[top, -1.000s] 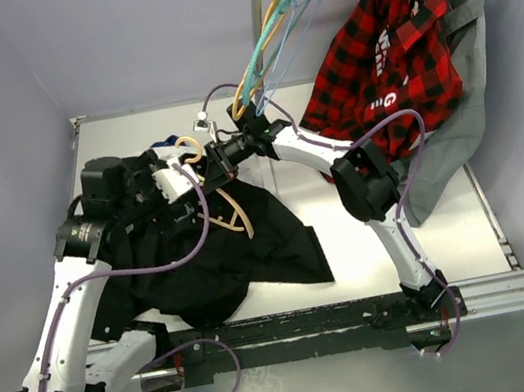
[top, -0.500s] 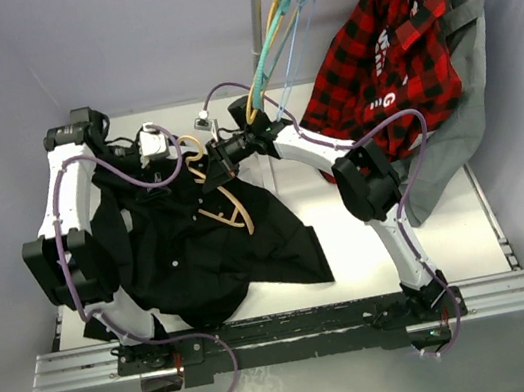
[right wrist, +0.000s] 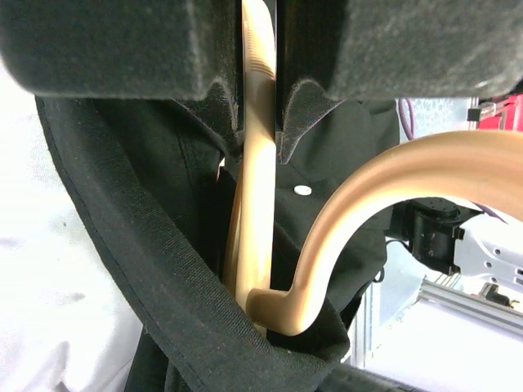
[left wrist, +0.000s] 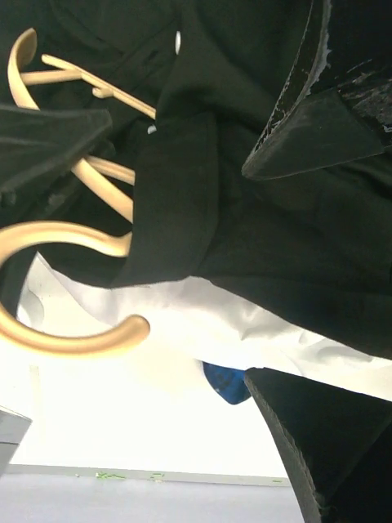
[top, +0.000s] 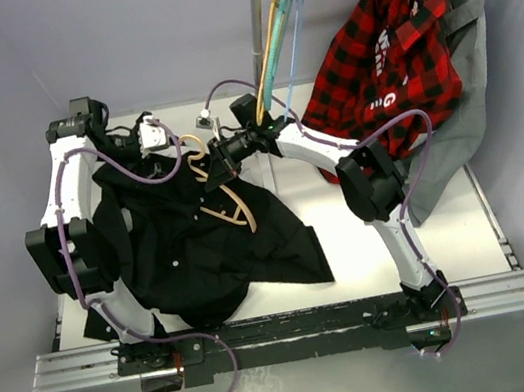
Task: Place the shirt on the hanger
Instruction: Hang the shirt on the hanger.
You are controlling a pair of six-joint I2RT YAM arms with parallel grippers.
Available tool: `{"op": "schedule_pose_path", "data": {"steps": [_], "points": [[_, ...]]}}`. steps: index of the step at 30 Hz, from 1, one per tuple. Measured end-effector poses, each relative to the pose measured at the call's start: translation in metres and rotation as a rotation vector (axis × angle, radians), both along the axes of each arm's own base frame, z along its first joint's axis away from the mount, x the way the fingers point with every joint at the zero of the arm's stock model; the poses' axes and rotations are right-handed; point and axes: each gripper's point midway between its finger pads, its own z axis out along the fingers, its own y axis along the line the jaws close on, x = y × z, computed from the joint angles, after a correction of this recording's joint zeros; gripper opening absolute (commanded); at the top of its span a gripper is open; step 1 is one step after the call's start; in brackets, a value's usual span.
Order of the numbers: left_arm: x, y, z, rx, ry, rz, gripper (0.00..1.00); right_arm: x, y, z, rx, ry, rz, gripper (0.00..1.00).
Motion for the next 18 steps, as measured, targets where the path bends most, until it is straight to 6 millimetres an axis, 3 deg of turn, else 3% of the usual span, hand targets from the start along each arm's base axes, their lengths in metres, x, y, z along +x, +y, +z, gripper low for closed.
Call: {"op": "schedule_pose_path", "data": {"steps": [10, 14, 18], "points": [[0.052, 0.012, -0.035, 0.048, 0.136, 0.051, 0.99, 0.002, -0.002, -0.001, -0.015, -0.011, -0.011, 0.00], [0.043, 0.010, -0.046, 0.041, 0.232, 0.045, 1.00, 0.002, -0.002, -0.003, -0.022, -0.013, -0.015, 0.00], [0.016, -0.006, -0.059, 0.054, 0.324, 0.001, 0.97, 0.002, -0.002, -0.003, -0.022, -0.015, -0.014, 0.00]]}}
